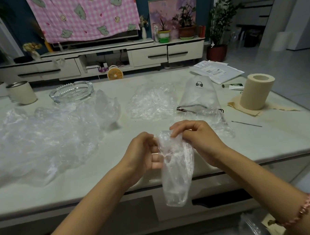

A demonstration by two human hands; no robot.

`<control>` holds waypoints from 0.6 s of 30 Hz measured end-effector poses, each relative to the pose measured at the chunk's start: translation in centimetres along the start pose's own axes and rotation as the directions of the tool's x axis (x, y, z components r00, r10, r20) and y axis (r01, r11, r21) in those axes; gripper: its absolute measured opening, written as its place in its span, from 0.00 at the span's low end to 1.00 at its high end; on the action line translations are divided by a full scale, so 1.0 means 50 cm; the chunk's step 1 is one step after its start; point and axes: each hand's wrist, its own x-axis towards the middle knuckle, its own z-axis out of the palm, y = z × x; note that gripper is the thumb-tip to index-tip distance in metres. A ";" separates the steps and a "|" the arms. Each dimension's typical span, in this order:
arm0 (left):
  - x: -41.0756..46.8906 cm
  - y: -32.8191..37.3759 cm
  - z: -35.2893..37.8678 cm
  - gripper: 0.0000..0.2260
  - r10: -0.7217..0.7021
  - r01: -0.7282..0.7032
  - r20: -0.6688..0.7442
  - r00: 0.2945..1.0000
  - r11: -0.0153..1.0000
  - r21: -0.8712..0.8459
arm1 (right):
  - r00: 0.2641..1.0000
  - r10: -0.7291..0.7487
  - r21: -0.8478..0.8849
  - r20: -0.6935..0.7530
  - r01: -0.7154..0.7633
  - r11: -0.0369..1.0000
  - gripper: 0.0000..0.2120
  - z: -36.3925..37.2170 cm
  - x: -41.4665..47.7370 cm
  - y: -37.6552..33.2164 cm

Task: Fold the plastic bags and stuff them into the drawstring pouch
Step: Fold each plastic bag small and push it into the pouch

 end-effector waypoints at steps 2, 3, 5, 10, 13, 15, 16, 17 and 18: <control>0.001 0.000 -0.004 0.21 -0.051 0.054 0.085 0.995 0.998 -0.029 | 0.999 -0.043 -0.032 0.002 0.043 0.999 0.26 0.003 -0.001 0.004; -0.001 -0.001 -0.004 0.22 -0.069 0.068 0.119 0.990 0.998 0.011 | 0.998 -0.056 -0.033 0.008 0.056 0.998 0.26 0.005 -0.002 0.005; -0.005 -0.002 -0.002 0.18 -0.085 0.077 0.137 0.987 0.995 0.063 | 0.998 -0.053 -0.013 0.021 0.053 0.999 0.25 0.009 -0.004 0.005; -0.003 0.006 -0.013 0.06 -0.060 0.059 -0.048 0.997 0.998 -0.035 | 0.946 -0.323 -0.385 0.020 0.306 0.871 0.22 -0.024 -0.012 -0.009; 0.001 0.006 -0.018 0.06 -0.025 0.016 -0.098 0.995 0.995 -0.100 | 0.749 -0.530 -0.748 0.397 0.599 0.286 0.33 -0.020 -0.039 0.020; 0.003 0.003 -0.017 0.08 -0.013 0.005 -0.102 0.995 0.997 -0.081 | 0.672 -0.516 -0.724 0.531 0.677 0.136 0.32 0.011 -0.058 0.035; 0.003 0.002 -0.015 0.08 -0.017 0.010 -0.109 0.994 0.998 -0.065 | 0.631 -0.544 -0.692 0.552 0.712 0.124 0.28 0.024 -0.061 0.040; 0.002 0.000 -0.014 0.07 -0.021 0.014 -0.127 0.992 0.999 -0.051 | 0.599 -0.579 -0.654 0.553 0.743 0.143 0.21 0.032 -0.063 0.043; 0.001 -0.001 -0.013 0.07 -0.007 0.003 -0.154 0.988 1.000 -0.023 | 0.583 -0.611 -0.612 0.536 0.767 0.195 0.15 0.034 -0.061 0.041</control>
